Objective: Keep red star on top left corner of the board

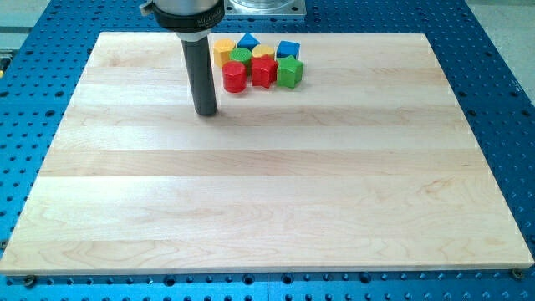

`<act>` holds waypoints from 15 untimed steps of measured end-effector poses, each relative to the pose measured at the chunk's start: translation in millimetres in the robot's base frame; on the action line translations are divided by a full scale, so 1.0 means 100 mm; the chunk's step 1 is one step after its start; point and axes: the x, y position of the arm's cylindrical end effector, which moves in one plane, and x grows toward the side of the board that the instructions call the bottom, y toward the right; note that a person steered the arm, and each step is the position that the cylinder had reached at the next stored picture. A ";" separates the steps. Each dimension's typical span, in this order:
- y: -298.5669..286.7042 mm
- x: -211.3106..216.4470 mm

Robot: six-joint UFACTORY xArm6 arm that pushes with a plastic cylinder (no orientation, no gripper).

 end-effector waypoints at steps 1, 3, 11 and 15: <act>0.00 0.00; 1.48 0.20; 0.09 0.09; -0.53 0.00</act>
